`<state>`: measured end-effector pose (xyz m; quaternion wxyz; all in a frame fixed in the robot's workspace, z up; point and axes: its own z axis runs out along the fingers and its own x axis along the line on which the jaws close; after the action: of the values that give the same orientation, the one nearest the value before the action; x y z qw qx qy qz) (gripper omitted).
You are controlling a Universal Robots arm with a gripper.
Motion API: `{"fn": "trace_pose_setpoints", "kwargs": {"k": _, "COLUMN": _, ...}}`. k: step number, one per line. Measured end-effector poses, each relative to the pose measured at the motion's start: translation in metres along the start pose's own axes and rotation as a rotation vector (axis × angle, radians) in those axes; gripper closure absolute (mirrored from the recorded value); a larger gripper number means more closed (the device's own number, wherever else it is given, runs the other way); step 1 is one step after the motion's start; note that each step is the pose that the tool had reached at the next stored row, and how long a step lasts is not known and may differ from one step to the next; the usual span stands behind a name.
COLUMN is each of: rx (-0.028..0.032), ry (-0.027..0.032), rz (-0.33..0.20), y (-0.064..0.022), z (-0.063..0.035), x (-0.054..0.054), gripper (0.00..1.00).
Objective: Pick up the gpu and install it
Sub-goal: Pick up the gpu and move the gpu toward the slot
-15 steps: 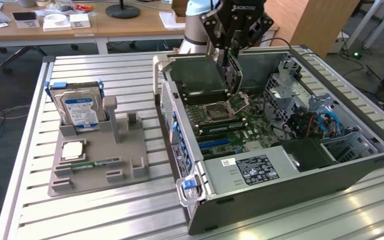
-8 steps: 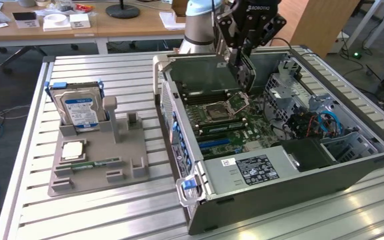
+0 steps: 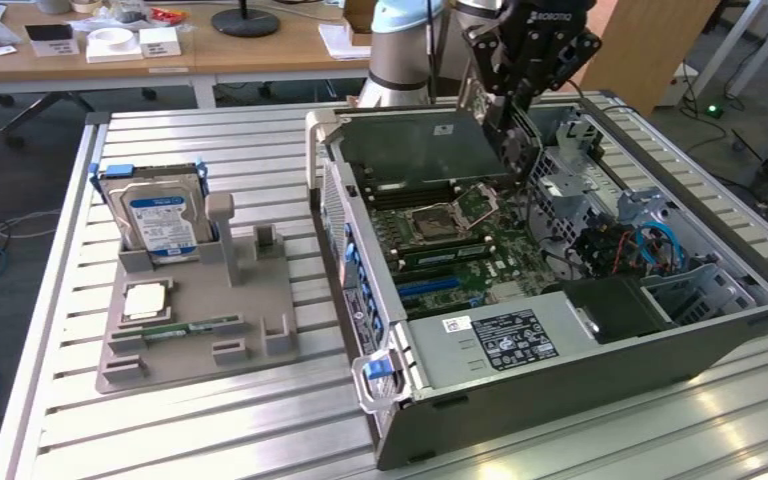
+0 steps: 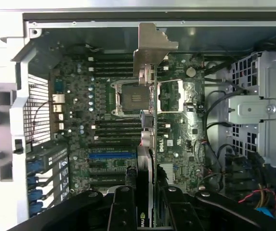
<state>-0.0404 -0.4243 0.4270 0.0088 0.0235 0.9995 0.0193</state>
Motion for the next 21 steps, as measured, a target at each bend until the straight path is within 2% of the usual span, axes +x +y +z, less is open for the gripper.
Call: {"fn": "trace_pose_setpoints", "kwargs": {"k": 21, "rx": -0.0001, "ry": 0.0001, "rz": -0.002, "y": 0.0041, "z": 0.0016, "x": -0.087, "gripper": 0.74}}
